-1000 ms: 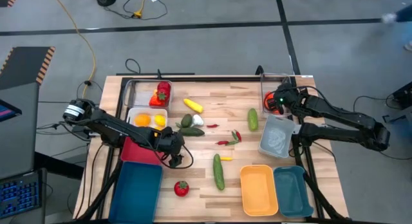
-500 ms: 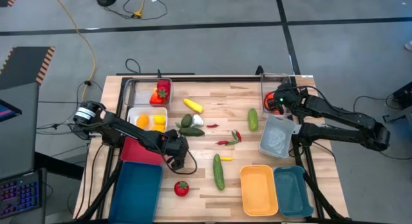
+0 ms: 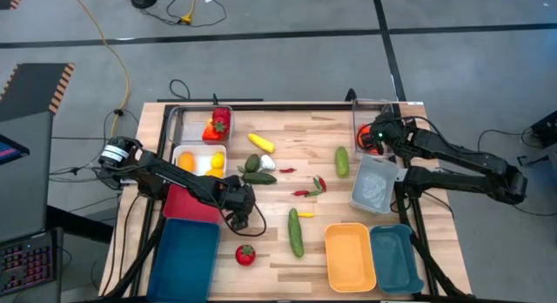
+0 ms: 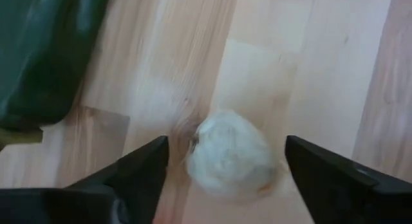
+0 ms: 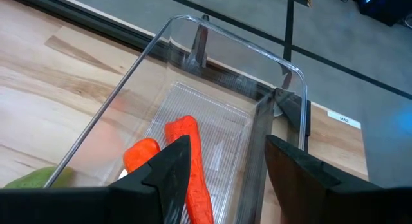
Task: Sort produce into baskets
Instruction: Put the bottom white garlic into the red bin
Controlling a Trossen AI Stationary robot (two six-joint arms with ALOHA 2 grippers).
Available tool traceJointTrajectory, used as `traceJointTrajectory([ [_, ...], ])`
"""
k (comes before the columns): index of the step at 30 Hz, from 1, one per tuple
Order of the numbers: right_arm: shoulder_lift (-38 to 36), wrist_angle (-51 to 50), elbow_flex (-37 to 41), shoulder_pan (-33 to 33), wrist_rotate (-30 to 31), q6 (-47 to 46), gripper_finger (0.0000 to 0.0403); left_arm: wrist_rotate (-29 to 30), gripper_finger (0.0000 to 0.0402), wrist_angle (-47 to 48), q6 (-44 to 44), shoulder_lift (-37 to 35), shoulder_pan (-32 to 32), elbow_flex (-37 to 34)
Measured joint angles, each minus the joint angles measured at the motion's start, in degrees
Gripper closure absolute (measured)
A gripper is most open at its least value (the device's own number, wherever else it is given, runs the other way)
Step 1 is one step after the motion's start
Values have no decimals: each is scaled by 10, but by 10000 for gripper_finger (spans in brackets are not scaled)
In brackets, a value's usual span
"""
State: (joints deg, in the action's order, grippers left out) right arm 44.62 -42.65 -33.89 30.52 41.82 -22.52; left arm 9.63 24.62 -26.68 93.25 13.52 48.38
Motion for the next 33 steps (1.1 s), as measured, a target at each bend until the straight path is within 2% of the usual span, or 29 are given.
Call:
traceJointTrajectory([
  [8, 0, 0, 0, 0, 0, 0, 178, -3, 222, 11, -1, 0, 0, 3],
  [14, 0, 0, 0, 0, 0, 0, 178, -7, 279, 95, 20, 0, -4, 69],
  [18, 0, 0, 0, 0, 0, 0, 178, -19, 282, 206, 58, 0, -7, 151],
  [24, 0, 0, 0, 0, 0, 0, 178, -19, 267, 387, 95, -1, -8, 259],
  [33, 0, 0, 0, 0, 0, 0, 178, -18, 262, 605, 69, -1, -7, 282],
])
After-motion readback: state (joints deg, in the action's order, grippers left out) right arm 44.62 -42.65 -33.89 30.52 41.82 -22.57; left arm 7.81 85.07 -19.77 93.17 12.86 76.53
